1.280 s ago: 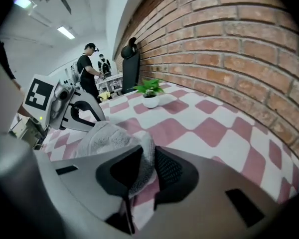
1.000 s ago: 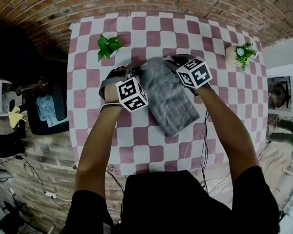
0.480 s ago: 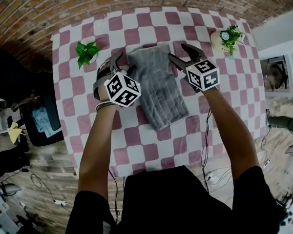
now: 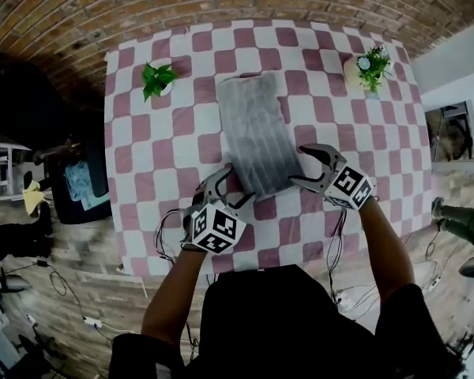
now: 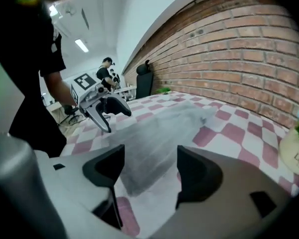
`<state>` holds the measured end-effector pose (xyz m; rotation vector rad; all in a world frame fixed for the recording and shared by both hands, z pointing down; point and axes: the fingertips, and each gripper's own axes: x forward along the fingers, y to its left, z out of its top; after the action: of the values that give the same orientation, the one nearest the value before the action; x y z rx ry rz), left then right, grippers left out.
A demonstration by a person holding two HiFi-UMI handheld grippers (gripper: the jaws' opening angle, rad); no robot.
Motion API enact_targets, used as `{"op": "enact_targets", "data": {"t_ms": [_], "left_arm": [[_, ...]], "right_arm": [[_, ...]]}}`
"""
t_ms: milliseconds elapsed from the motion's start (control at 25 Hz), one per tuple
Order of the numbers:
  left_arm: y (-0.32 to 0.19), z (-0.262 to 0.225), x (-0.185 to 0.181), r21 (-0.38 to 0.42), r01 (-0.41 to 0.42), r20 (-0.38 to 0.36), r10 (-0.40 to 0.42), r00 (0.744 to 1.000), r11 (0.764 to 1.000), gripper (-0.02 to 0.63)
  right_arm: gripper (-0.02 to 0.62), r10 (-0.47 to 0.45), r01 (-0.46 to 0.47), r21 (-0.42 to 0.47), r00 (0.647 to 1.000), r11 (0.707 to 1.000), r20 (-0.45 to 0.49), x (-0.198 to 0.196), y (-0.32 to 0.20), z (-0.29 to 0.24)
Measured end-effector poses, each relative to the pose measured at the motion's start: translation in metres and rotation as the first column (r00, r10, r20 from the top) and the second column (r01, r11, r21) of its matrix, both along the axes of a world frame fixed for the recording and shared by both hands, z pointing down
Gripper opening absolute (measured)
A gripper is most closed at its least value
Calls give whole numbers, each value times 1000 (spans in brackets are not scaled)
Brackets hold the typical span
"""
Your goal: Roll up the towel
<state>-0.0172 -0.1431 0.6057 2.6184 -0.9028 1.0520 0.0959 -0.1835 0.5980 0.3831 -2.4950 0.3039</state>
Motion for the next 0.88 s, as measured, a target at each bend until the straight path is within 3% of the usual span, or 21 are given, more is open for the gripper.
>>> {"op": "enact_targets", "data": {"t_ms": [160,400,480,560,720,880], "left_arm": [[36,27,14,-77,18,45,-15,999,997,331],[47,44,27,-105,41,80,-32,996,994,275],[44,43,26,-91,63,81,-56,995,994,210],[42,42,26,-81,73,82,-66,994,994,160],[45,41,25,-82,79,103,-70,992,994,85],[67,33,19,-110,63,93,-53,994,992,74]], "right_arm": [[308,-3,0,-26,992,1000,-127,13,30,31],[305,15,-18,-7,962,1000,-273,17,50,62],[271,54,-59,-10,959,998,-278,17,51,64],[117,114,-122,-13,958,992,-262,18,50,62],[69,168,-186,-64,962,981,-214,16,58,55],[69,142,-160,-71,967,984,-211,10,85,48]]}}
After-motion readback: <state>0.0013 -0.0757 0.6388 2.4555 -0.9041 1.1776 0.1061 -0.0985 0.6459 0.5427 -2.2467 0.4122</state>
